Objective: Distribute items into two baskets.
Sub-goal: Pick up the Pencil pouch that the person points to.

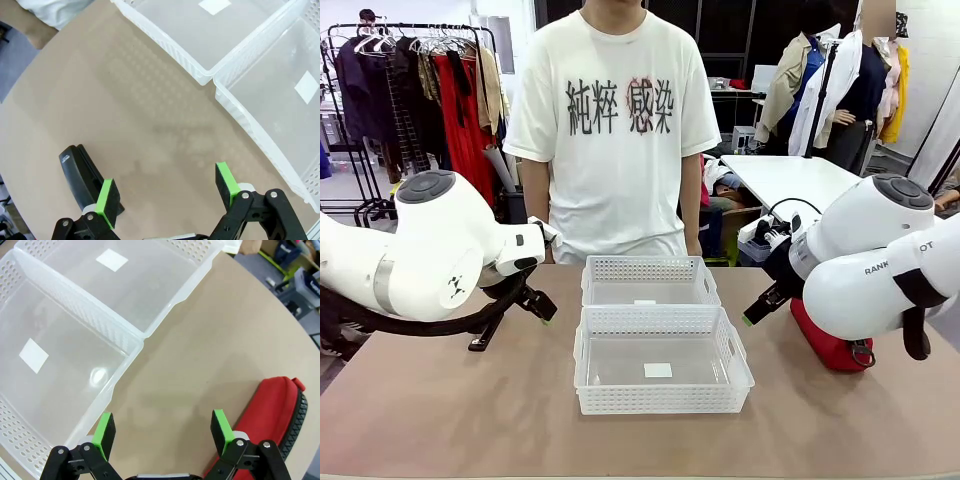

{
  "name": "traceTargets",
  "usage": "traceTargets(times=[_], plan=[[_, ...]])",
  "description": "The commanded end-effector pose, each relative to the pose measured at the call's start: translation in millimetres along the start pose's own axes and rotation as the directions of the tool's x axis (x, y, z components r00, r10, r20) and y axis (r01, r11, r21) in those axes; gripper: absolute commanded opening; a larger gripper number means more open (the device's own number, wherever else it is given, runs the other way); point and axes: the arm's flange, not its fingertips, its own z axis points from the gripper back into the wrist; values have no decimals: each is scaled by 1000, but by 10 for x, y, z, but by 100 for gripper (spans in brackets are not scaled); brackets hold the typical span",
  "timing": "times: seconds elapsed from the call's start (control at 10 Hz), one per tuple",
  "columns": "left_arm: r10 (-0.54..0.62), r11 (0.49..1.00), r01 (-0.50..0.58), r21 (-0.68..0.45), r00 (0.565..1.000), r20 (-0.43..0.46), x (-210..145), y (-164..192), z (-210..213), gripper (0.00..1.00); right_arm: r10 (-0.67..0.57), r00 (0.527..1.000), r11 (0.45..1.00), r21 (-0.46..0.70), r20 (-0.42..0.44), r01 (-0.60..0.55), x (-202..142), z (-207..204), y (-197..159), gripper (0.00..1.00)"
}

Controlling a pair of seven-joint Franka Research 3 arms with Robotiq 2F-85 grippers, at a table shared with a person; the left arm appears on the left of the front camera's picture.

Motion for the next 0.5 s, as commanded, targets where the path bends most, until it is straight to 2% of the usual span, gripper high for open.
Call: traceTargets(times=[0.0, 0.4], plan=[[0, 1000, 0, 0, 1000, 0, 0, 1, 2, 100, -1, 1000, 1000, 0, 1, 1, 1, 3, -1, 100], [0, 1000, 0, 0, 1000, 0, 0, 1, 2, 100, -1, 1000, 1000, 0, 1, 1, 1, 3, -1, 100]])
